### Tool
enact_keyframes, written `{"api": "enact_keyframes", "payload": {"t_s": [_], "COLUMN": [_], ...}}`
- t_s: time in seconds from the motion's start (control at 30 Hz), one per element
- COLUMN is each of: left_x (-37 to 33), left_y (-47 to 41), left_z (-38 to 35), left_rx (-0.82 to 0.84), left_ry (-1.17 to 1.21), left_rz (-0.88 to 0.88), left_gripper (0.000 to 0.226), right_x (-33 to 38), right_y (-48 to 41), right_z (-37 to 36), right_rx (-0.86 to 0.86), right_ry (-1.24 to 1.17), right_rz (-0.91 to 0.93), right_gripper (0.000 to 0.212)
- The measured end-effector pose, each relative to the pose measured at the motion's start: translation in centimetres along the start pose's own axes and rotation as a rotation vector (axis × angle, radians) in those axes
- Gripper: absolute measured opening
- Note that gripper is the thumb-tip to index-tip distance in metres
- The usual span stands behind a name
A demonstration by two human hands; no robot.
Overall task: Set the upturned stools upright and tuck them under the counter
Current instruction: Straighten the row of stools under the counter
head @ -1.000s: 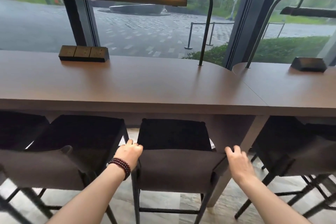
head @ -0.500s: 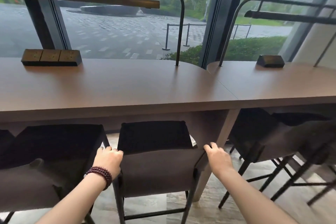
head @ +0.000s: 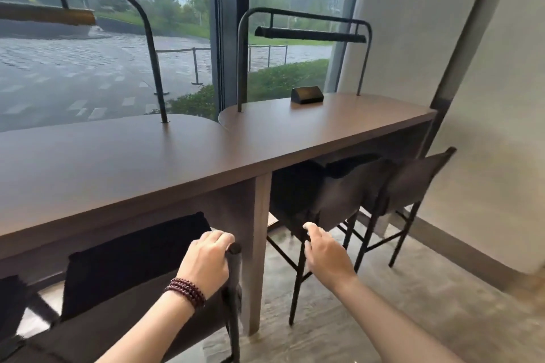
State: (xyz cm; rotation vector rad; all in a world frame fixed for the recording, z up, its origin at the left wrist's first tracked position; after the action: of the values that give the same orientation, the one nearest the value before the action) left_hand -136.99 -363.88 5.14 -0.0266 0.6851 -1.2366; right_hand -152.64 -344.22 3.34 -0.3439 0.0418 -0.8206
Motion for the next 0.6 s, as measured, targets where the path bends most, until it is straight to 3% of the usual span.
{"api": "enact_keyframes", "payload": {"t_s": [0.33,0.6], "left_x": [-14.0,-19.8], "left_y": [-10.7,-19.0], "left_z": [-13.2,-19.8], "left_rx": [0.046,0.068], "left_ry": [0.153,0.119], "left_rz": [0.039,0.137], "left_gripper": [0.043,0.043], "right_x": [-21.6,-33.1], "right_y": [-1.1,-4.4], "right_z": [2.7,2.2], "right_rx": [0.035,0.075], "right_ry": [0.01,-0.015], "right_rz": [-0.166,-0.182], "right_gripper": [0.035,0.035]}}
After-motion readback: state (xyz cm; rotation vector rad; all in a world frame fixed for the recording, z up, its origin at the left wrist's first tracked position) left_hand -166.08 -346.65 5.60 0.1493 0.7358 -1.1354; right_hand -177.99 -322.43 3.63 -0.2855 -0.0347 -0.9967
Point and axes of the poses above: each hand's wrist, its own y-axis away from the middle knuckle, its own z-axis out of the back of the hand, x = y × z, the point moved 2 cm from there along -y, towards the middle knuckle, and after that the axes turned 12 degrees about y, right-handed, at the moved point
